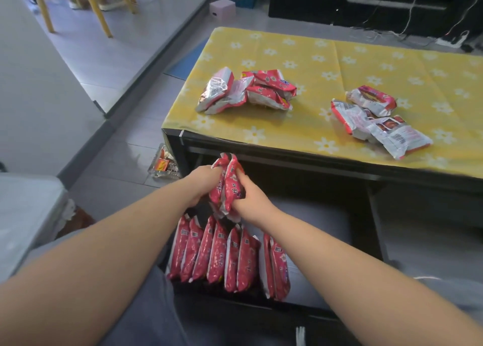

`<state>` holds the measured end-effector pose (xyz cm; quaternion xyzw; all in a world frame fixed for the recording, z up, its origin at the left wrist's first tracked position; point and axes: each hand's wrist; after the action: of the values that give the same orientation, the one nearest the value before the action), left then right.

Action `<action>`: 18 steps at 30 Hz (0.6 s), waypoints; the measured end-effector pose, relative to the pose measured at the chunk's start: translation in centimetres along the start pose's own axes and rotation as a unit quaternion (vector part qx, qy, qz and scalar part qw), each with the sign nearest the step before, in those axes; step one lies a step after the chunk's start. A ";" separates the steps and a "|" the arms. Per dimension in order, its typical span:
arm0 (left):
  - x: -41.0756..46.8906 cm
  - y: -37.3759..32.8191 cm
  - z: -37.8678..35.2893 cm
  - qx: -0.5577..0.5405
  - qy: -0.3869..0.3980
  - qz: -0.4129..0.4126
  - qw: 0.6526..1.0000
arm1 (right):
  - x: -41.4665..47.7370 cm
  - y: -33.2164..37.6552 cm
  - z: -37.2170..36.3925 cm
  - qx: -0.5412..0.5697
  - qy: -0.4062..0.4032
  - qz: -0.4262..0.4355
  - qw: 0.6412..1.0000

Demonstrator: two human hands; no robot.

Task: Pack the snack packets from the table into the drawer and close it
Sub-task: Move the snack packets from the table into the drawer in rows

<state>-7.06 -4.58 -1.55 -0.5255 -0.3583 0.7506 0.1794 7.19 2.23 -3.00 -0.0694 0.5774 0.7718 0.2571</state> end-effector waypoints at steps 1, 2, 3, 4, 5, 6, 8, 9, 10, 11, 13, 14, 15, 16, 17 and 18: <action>0.5 0.2 0.3 0.011 0.002 0.008 1.000 | 0.8 -0.2 -0.3 0.002 0.003 -0.010 1.000; 0.7 0.4 0.4 0.026 0.003 0.008 1.000 | 1.0 -0.3 -0.3 0.002 0.004 -0.014 1.000; 1.5 0.7 0.8 0.037 0.004 0.017 0.999 | 2.1 -0.7 -0.6 0.008 0.007 -0.022 1.000; 1.8 0.9 0.9 0.049 0.002 0.017 0.999 | 2.4 -1.0 -0.8 0.011 0.006 -0.024 1.000; 2.2 1.1 1.1 0.059 0.001 0.021 0.998 | 2.9 -1.3 -0.9 0.016 0.007 -0.025 1.000; 2.6 1.2 1.2 0.076 -0.002 0.022 0.997 | 3.5 -1.7 -1.1 0.018 0.009 -0.030 0.999; 3.9 1.8 1.7 0.150 -0.011 0.033 0.988 | 5.0 -2.5 -1.4 0.024 0.021 -0.049 0.998; 4.0 1.9 1.7 0.199 -0.018 0.035 0.979 | 5.2 -2.7 -1.3 0.028 0.024 -0.057 0.998; 4.4 2.2 1.9 0.244 -0.024 0.042 0.969 | 5.7 -3.1 -1.5 0.033 0.028 -0.064 0.997; 4.7 2.4 2.1 0.274 -0.028 0.047 0.960 | 6.2 -3.5 -1.6 0.033 0.029 -0.067 0.997; 4.8 2.6 2.4 0.325 -0.039 0.043 0.944 | 6.5 -3.9 -1.7 0.034 0.038 -0.059 0.997; 4.8 2.9 2.7 0.351 -0.051 0.038 0.934 | 7.0 -4.2 -2.1 0.038 0.049 -0.057 0.996; 4.6 2.7 2.7 0.381 -0.066 0.027 0.922 | 7.2 -4.3 -2.1 0.035 0.057 -0.055 0.996; 4.5 3.0 3.0 0.407 -0.078 0.019 0.910 | 7.6 -4.3 -2.5 0.029 0.068 -0.056 0.996; 4.3 3.0 3.0 0.421 -0.090 0.014 0.902 | 7.9 -4.3 -2.8 0.018 0.073 -0.059 0.995; 4.1 3.0 3.1 0.431 -0.102 0.011 0.897 | 8.3 -4.1 -2.9 0.009 0.077 -0.060 0.995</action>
<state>-11.15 -5.05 -5.85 -0.3216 -0.0099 0.8828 0.3423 1.50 2.96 -10.83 -0.1605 0.5974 0.7419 0.2587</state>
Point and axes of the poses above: each hand's wrist, its own x-axis towards the middle knuckle, its own z-axis out of the back of the hand, y = z × x, and after that the axes turned 12 degrees about y, right-handed
